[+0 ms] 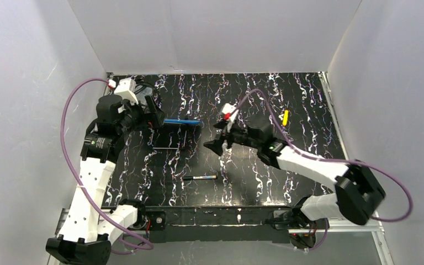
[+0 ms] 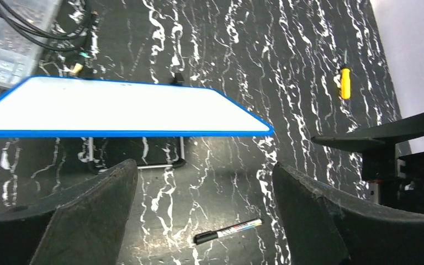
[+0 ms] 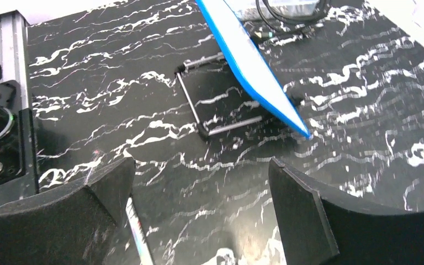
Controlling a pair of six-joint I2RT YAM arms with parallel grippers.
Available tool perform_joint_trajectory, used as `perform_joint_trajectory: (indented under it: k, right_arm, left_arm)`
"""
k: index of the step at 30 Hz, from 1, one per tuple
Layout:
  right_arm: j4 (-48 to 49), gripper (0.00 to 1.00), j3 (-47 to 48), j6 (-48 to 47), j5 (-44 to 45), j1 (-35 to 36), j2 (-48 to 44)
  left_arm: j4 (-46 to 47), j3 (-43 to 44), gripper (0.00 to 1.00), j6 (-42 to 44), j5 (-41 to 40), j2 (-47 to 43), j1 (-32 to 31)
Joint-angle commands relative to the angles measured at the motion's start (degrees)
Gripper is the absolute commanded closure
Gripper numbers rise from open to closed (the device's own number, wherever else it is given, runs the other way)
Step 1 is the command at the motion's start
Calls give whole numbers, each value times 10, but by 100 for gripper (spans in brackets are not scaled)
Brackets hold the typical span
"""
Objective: Write a sentence on the whiteboard
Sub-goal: Move the whiteboard to the center of the board.
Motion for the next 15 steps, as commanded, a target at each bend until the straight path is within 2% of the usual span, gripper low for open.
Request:
perform_joint_trajectory:
  k: [1,5,10,12,15]
  right_arm:
    - [128,1,72,-76,-6,26,97]
    - [160,1,110,-119,-2,32,177]
    - [141,1,175,-151,-8,34,261]
    - [138,8,197,-154,-9,37,284]
    - [122,26,216,-155,-7,46,307]
  left_arm:
    - [-21,26,9,41,-5,0,32]
    - [11,3,6,46,-39,-15,40]
    - [32,-26,5,63,-79,-36,42]
    - [33,-32,5,66,-90,-39,43]
    - [25,-33,4,65,-89,-43,45]
